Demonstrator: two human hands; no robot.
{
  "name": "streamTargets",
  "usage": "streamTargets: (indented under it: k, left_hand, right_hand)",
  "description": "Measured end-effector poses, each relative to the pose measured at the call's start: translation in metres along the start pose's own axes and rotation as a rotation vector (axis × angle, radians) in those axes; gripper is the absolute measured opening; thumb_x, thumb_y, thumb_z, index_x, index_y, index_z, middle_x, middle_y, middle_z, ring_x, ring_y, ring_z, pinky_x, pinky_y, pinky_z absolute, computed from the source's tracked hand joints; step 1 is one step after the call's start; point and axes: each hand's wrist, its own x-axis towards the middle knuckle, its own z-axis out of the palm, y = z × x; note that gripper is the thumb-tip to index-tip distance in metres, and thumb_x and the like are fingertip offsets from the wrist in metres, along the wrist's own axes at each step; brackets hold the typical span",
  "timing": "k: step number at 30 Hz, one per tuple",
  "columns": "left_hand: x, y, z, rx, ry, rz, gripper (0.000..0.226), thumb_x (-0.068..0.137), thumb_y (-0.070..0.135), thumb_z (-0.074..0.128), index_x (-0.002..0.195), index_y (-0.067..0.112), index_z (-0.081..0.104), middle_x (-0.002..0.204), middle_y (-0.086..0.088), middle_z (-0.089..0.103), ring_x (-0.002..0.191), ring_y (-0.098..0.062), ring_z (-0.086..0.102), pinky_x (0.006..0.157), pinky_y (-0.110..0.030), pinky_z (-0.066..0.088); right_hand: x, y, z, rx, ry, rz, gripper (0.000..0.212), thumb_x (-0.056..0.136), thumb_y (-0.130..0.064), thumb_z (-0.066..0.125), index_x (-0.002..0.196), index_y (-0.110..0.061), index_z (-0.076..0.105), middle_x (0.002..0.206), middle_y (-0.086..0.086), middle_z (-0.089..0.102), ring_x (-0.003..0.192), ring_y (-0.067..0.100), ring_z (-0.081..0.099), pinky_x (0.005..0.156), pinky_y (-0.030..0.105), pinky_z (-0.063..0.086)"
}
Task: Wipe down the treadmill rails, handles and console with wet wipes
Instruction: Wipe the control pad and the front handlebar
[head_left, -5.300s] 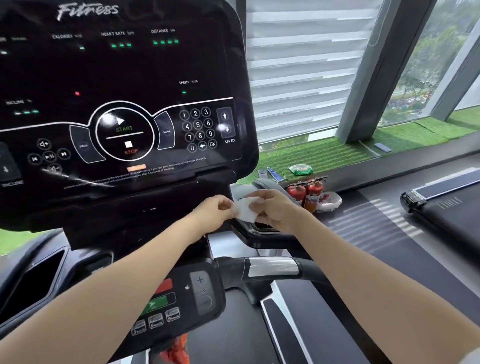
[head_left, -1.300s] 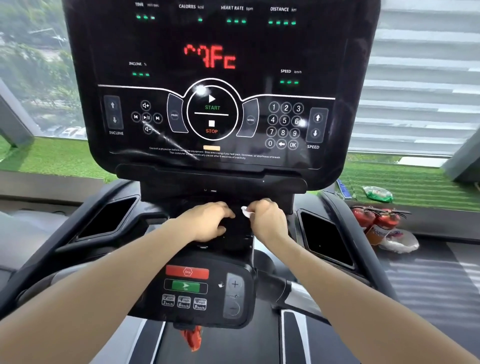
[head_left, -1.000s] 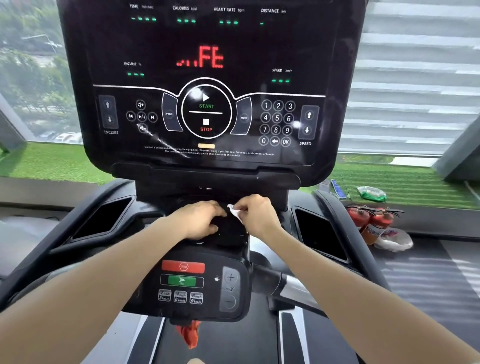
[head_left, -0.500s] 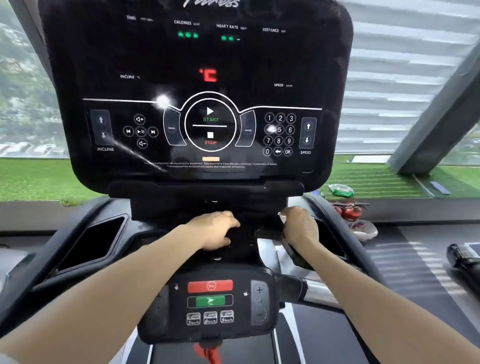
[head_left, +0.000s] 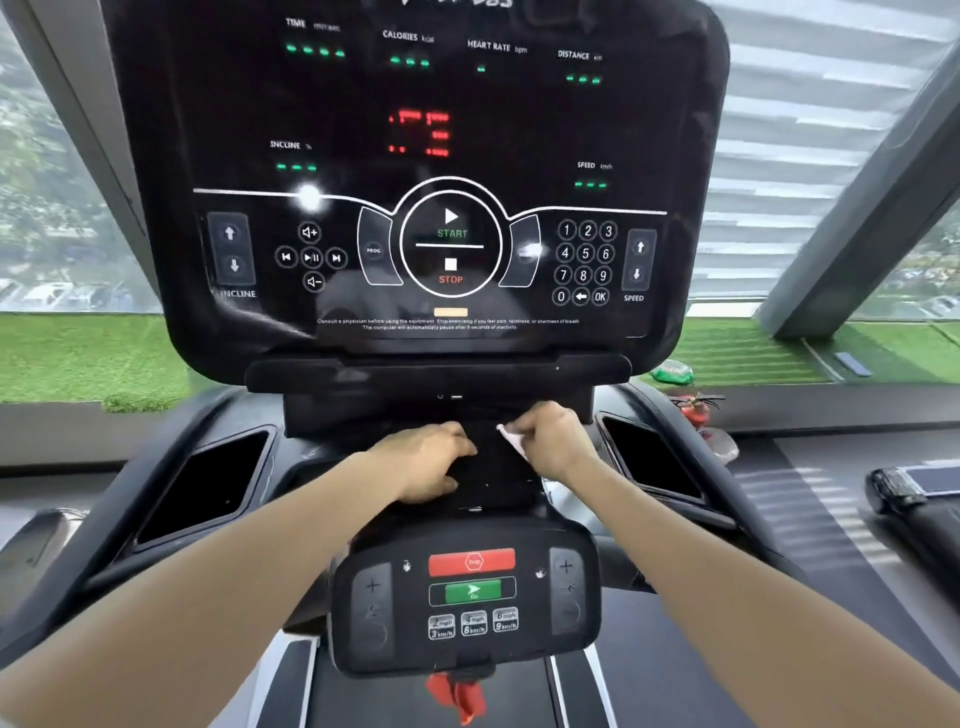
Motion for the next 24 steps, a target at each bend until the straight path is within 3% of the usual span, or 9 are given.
streamTargets:
  k: [5, 8, 14, 20, 24]
  left_hand:
    - [-0.008, -0.019, 0.005, 0.01, 0.005, -0.052, 0.06, 0.09, 0.026, 0.06, 0.145, 0.026, 0.035, 0.142, 0.007, 0.034, 0.128, -0.019, 0.043, 0.103, -0.038, 0.04]
    - [-0.013, -0.027, 0.008, -0.011, 0.036, -0.054, 0.061, 0.09, 0.026, 0.06, 0.145, 0.023, 0.035, 0.145, 0.006, 0.033, 0.128, -0.019, 0.043, 0.104, -0.034, 0.037]
    - [-0.014, -0.031, 0.017, -0.057, 0.101, -0.02, 0.058, 0.09, 0.022, 0.061, 0.143, 0.017, 0.039, 0.148, 0.002, 0.033, 0.133, -0.017, 0.038, 0.109, -0.025, 0.028]
    - [-0.013, -0.03, 0.02, -0.041, 0.085, -0.025, 0.058, 0.093, 0.021, 0.056, 0.146, 0.017, 0.033, 0.152, -0.001, 0.026, 0.137, -0.02, 0.032, 0.112, -0.027, 0.025]
    - [-0.012, -0.032, 0.02, -0.041, 0.095, -0.027, 0.058, 0.091, 0.022, 0.059, 0.145, 0.018, 0.037, 0.149, 0.001, 0.031, 0.135, -0.019, 0.034, 0.111, -0.03, 0.027]
  right_hand:
    - [0.001, -0.021, 0.013, -0.202, -0.005, -0.193, 0.034, 0.089, -0.004, 0.05, 0.114, -0.018, 0.068, 0.121, 0.005, 0.06, 0.11, 0.028, 0.058, 0.088, 0.031, 0.046]
    - [0.003, -0.026, 0.016, -0.351, -0.045, -0.235, 0.034, 0.09, -0.001, 0.048, 0.118, -0.011, 0.064, 0.121, 0.009, 0.058, 0.113, 0.031, 0.056, 0.089, 0.035, 0.046]
    - [-0.004, -0.023, 0.026, -0.423, -0.236, -0.285, 0.02, 0.087, -0.014, 0.06, 0.102, -0.022, 0.07, 0.11, 0.007, 0.065, 0.099, 0.029, 0.064, 0.083, 0.03, 0.051]
    - [0.011, -0.035, 0.016, -0.433, -0.137, -0.305, 0.02, 0.086, -0.01, 0.057, 0.099, -0.018, 0.071, 0.105, 0.011, 0.067, 0.095, 0.034, 0.064, 0.078, 0.03, 0.049]
    - [-0.004, -0.03, 0.015, -0.402, -0.361, -0.345, 0.015, 0.08, -0.012, 0.064, 0.088, -0.02, 0.074, 0.093, 0.009, 0.069, 0.084, 0.029, 0.067, 0.075, 0.03, 0.054]
